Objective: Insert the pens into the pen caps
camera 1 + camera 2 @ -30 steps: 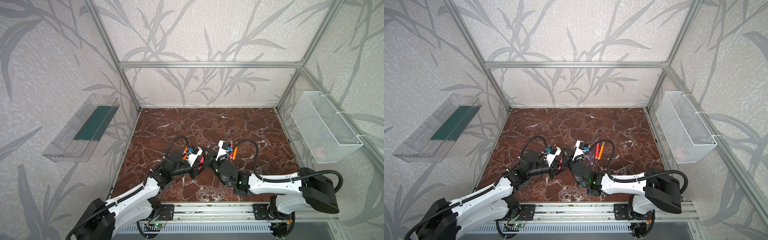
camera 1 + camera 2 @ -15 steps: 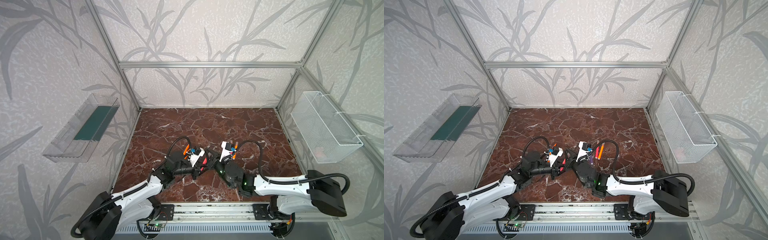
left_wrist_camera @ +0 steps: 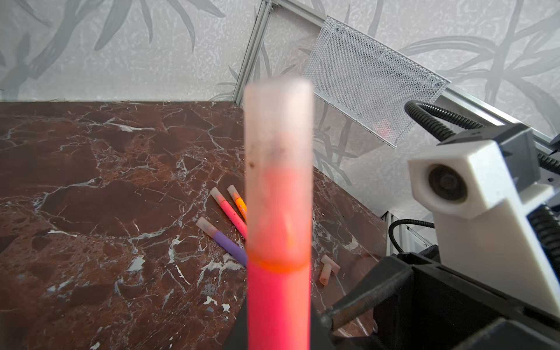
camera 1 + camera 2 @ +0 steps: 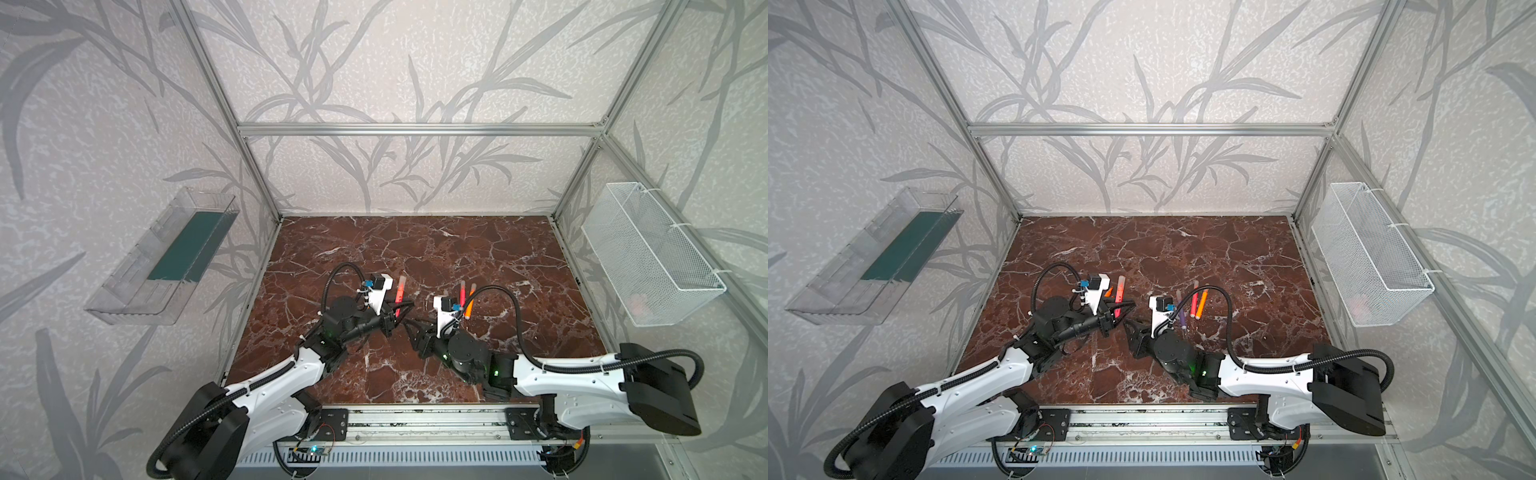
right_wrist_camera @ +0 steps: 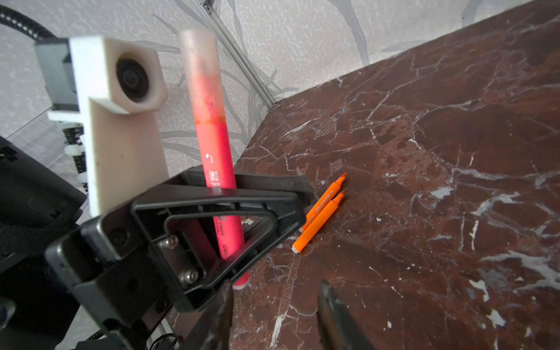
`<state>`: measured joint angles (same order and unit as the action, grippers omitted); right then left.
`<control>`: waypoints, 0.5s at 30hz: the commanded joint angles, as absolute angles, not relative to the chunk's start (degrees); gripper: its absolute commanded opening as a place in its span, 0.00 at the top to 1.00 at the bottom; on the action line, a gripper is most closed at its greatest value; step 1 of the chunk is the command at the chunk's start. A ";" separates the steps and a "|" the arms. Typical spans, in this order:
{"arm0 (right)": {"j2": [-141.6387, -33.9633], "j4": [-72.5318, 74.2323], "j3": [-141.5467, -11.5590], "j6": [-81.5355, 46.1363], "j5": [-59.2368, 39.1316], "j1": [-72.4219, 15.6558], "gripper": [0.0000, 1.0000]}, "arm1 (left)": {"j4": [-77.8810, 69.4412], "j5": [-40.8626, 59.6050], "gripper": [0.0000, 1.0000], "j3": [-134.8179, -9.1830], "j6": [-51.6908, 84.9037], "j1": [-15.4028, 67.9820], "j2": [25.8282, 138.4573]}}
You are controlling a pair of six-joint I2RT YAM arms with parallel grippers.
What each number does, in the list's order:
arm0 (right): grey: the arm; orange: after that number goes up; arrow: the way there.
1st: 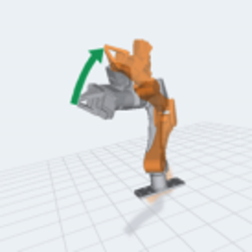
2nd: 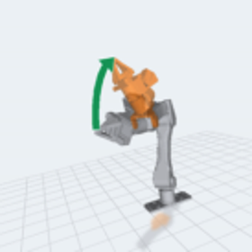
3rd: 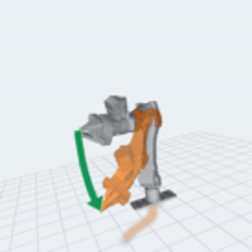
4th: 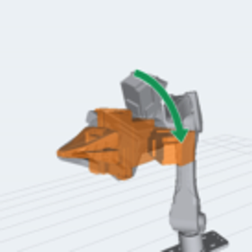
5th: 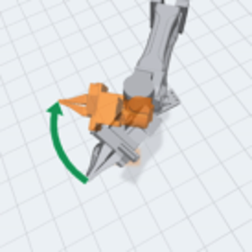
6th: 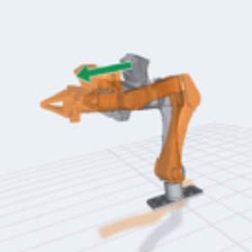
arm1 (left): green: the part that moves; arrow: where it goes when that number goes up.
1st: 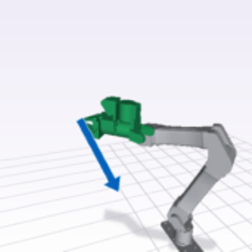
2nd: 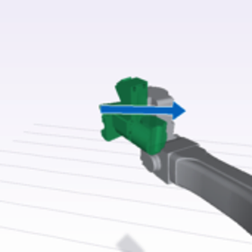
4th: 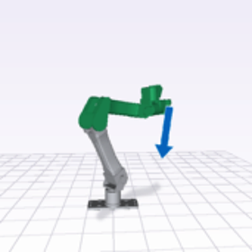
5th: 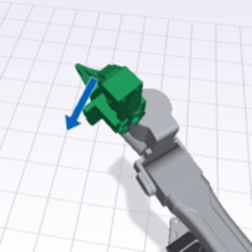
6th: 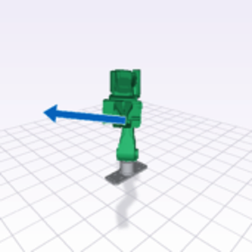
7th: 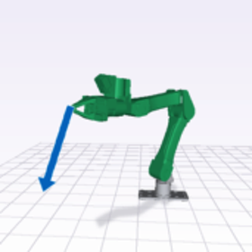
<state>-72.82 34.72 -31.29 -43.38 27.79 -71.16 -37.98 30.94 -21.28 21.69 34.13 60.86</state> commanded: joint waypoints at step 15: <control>-69.06 33.08 -35.54 -35.77 25.13 -66.55 0.42 | -37.93 31.74 1.00 -23.99 15.32 41.89 63.60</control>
